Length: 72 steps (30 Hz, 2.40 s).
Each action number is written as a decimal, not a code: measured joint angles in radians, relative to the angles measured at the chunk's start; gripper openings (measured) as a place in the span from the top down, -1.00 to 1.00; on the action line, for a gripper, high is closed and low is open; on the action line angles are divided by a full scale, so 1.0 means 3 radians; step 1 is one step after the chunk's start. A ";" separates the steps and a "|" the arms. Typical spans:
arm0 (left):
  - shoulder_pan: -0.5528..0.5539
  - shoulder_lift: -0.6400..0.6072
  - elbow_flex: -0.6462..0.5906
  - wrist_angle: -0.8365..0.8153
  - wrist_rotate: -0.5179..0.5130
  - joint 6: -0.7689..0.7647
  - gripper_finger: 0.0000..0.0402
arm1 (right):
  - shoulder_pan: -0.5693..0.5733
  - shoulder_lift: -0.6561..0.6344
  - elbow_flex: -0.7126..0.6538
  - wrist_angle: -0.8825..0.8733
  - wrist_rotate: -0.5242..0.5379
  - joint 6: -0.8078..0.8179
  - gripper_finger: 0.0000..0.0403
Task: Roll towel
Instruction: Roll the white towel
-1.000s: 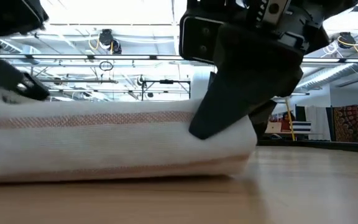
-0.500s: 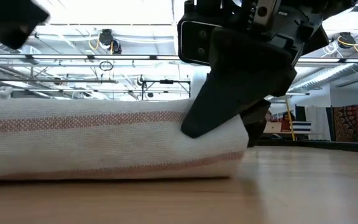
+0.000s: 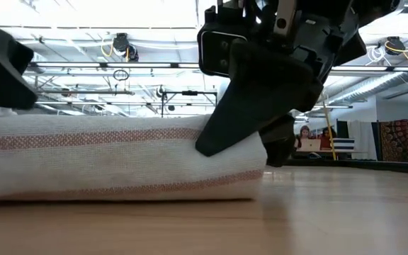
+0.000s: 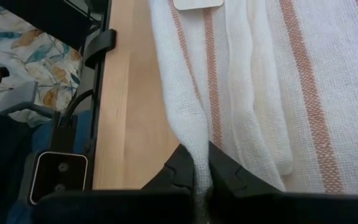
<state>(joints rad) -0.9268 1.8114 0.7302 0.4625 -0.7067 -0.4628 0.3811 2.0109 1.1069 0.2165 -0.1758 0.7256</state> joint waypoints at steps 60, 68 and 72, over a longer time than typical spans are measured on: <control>0.0627 -0.0130 -0.0038 -0.0364 0.1678 -0.1496 0.90 | 0.0048 -0.0002 0.0003 -0.0158 -0.0499 -0.0289 0.85; 0.0610 -0.0125 -0.0048 -0.0402 0.1723 -0.1485 0.89 | 0.0072 -0.0091 -0.0008 -0.0368 -0.0210 -0.0461 0.56; 0.0610 -0.0125 -0.0048 -0.0398 0.1696 -0.1468 0.89 | 0.0167 -0.0115 -0.0008 -0.0323 0.0102 -0.0574 0.49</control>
<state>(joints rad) -0.7437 1.7741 0.7158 0.3433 -0.1978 -0.9031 0.4313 1.9763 1.1046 0.1195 -0.1451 0.5535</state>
